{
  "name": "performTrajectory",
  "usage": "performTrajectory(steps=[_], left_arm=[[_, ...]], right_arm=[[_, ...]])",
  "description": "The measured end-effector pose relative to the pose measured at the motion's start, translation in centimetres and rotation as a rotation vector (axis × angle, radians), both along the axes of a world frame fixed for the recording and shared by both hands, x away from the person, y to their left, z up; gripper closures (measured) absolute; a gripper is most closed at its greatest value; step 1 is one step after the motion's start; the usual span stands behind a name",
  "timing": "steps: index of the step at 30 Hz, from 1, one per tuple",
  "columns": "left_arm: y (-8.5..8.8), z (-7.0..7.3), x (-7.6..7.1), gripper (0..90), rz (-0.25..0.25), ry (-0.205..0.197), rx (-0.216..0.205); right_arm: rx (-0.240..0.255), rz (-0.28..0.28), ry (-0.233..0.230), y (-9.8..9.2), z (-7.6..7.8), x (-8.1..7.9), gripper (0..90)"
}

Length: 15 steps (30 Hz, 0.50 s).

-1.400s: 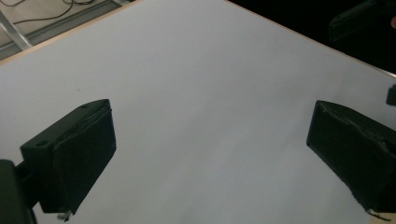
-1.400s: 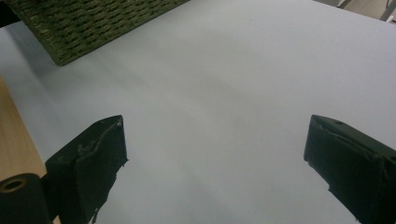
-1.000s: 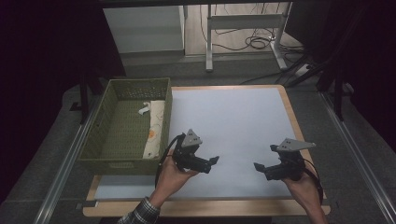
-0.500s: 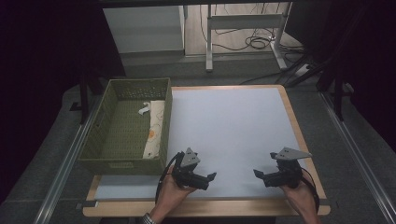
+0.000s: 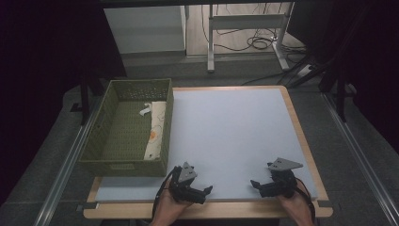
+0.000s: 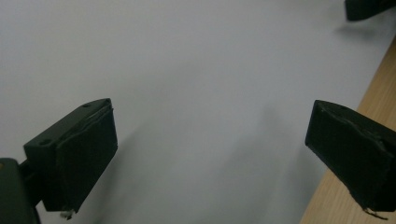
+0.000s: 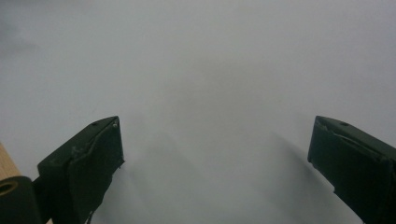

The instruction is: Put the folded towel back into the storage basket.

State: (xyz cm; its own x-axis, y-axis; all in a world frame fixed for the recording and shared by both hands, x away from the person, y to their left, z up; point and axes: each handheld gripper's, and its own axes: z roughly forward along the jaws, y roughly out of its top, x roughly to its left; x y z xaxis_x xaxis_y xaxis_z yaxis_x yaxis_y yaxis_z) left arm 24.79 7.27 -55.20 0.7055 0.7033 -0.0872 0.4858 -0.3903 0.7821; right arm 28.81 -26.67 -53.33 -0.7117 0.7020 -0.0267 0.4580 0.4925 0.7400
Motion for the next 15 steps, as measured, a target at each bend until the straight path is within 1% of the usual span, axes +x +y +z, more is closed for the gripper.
performTrajectory(steps=[1, 2, 4, 5, 6, 7, 11, 15], left_arm=[[0.0, -0.4, -0.2, 2.4, 0.008, 0.001, 0.016], [0.1, -0.6, -0.5, 2.3, 0.01, -0.025, 0.013], [0.1, -0.7, -0.7, 4.0, 0.019, -0.042, 0.028], [0.1, -0.8, -0.8, 3.8, 0.023, -0.043, 0.028], [0.0, -0.8, -0.8, 2.9, 0.026, -0.047, 0.024], [0.0, -1.0, -0.9, 2.9, 0.029, -0.057, 0.015], [0.1, -1.0, -0.9, 2.4, 0.029, -0.06, 0.009], [0.1, -1.1, -0.9, 3.5, 0.035, -0.064, 0.009]], right_arm=[[-0.011, 0.0, 0.001, 0.2, -0.2, -0.1, 3.5], [-0.025, -0.001, -0.005, 0.3, -0.3, -0.1, 3.0], [-0.018, -0.003, -0.013, 0.5, -0.4, -0.3, 2.9], [-0.014, -0.007, -0.013, 0.5, -0.4, -0.3, 2.7], [0.001, -0.015, -0.026, 0.5, -0.6, -0.4, 2.3], [0.001, -0.015, -0.026, 0.5, -0.6, -0.4, 2.3], [0.036, -0.027, -0.06, 0.3, -1.1, -0.7, 2.1], [0.046, -0.033, -0.069, 0.3, -1.3, -0.9, 2.1]])
